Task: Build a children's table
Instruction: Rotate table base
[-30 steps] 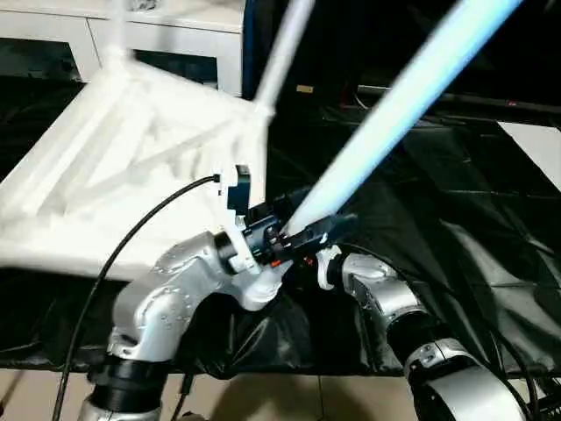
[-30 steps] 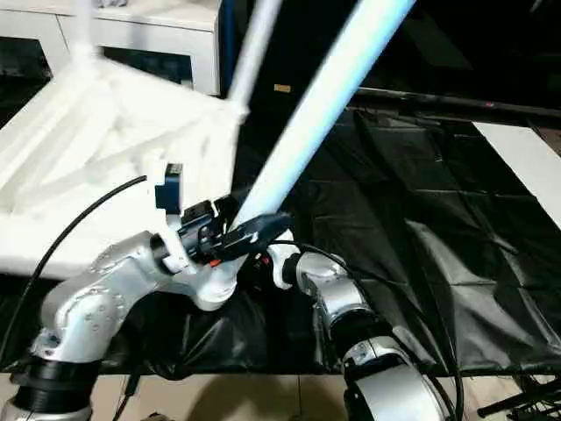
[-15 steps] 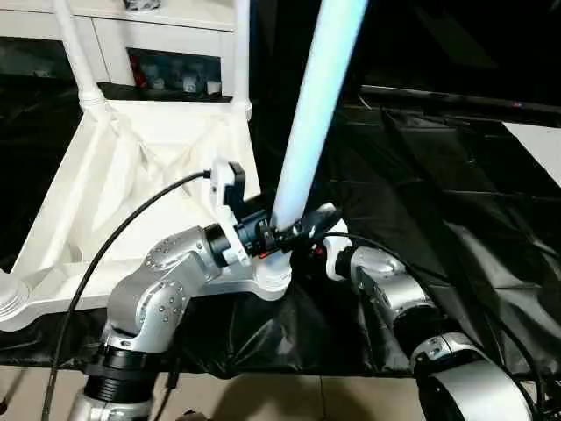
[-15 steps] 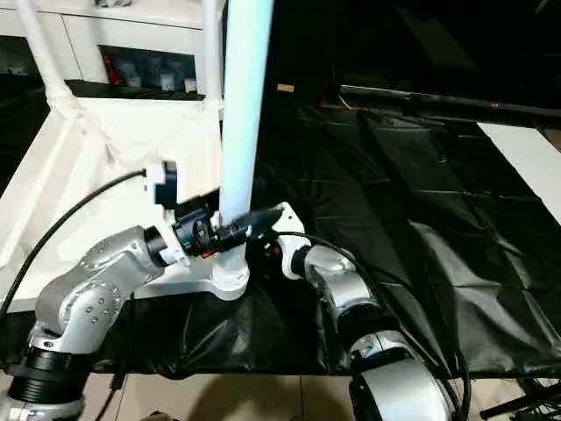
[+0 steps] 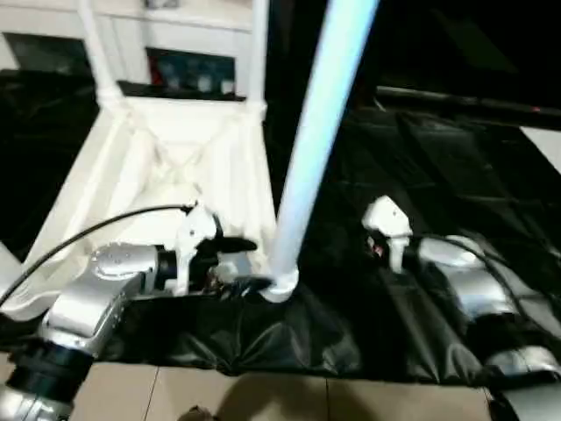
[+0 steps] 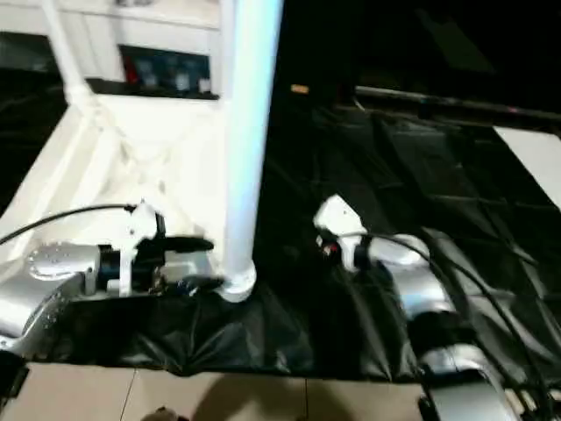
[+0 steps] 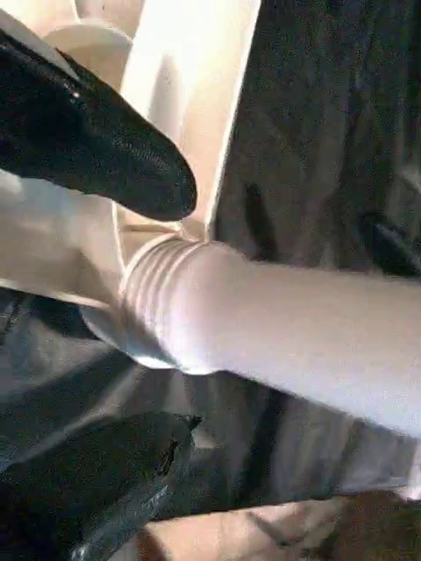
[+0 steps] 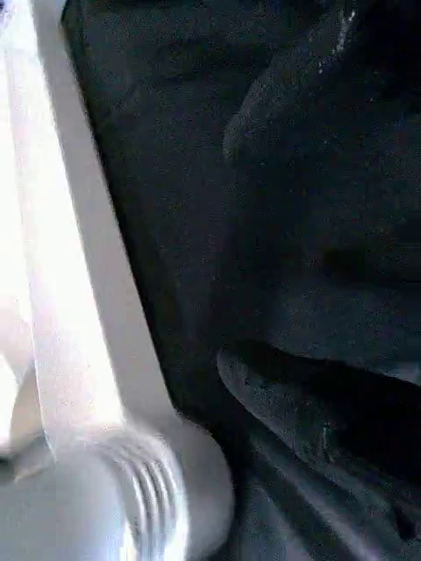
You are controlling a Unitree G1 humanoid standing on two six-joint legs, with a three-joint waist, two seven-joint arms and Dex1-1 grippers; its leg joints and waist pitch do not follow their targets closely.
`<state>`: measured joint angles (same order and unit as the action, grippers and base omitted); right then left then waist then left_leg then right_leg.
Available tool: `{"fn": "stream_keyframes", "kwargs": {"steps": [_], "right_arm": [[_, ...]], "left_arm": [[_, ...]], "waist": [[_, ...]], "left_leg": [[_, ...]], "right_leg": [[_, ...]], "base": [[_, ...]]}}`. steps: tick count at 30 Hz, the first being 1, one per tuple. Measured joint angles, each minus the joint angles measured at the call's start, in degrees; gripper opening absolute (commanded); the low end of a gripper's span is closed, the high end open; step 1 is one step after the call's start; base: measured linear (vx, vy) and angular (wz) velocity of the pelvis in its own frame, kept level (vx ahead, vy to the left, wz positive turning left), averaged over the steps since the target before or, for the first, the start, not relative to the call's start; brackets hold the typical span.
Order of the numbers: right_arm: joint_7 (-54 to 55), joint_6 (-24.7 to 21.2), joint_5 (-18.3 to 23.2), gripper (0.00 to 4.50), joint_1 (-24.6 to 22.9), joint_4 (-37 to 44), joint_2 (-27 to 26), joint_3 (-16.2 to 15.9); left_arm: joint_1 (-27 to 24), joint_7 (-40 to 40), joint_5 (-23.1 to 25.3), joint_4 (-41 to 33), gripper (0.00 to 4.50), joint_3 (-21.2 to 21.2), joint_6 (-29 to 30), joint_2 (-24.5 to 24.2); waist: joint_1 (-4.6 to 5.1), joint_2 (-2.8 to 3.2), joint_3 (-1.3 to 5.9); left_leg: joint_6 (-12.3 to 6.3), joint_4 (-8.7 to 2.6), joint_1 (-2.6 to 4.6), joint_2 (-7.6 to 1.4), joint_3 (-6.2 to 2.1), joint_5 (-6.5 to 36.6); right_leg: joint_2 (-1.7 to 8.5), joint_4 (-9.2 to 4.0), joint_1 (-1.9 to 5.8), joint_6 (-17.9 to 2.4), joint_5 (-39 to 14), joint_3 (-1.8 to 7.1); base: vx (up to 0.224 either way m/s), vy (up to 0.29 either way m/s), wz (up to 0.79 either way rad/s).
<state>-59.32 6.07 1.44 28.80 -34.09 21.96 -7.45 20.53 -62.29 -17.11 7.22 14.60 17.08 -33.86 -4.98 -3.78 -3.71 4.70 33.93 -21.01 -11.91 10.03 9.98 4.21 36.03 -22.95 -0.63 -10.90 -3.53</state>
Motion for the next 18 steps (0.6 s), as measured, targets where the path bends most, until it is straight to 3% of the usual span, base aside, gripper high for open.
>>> {"fn": "stream_keyframes", "kwargs": {"steps": [6,16,18], "right_arm": [[-8.13,-6.02,2.06,3.46,-3.42,10.99,6.06,-2.13],[-10.81,-11.76,3.8,3.46,-5.04,18.5,7.92,-3.07],[-11.02,-13.55,4.25,3.73,-5.25,19.5,7.92,-3.16]], "left_arm": [[2.77,-1.71,5.08,8.07,3.17,2.01,-4.61,-1.63],[5.04,-5.95,7.29,12.16,2.31,3.96,-6.3,-2.56],[5.51,-6.62,7.29,12.98,2.12,3.95,-6.24,-2.44]], "waist": [[-0.18,0.08,-0.02],[-0.19,0.22,0.0],[-0.19,0.24,0.01]], "left_leg": [[0.0,-0.02,0.03,0.01,-0.03,0.0],[0.0,0.01,0.05,0.0,-0.02,0.0],[0.0,0.01,0.06,0.0,-0.03,0.0]], "right_leg": [[0.0,0.02,0.06,0.0,0.0,-0.01],[0.01,0.03,0.07,-0.01,0.01,-0.01],[0.01,0.05,0.07,-0.03,0.02,-0.01]], "base": [[0.0,0.0,0.0],[0.0,0.0,0.0],[0.0,0.0,0.0]]}}
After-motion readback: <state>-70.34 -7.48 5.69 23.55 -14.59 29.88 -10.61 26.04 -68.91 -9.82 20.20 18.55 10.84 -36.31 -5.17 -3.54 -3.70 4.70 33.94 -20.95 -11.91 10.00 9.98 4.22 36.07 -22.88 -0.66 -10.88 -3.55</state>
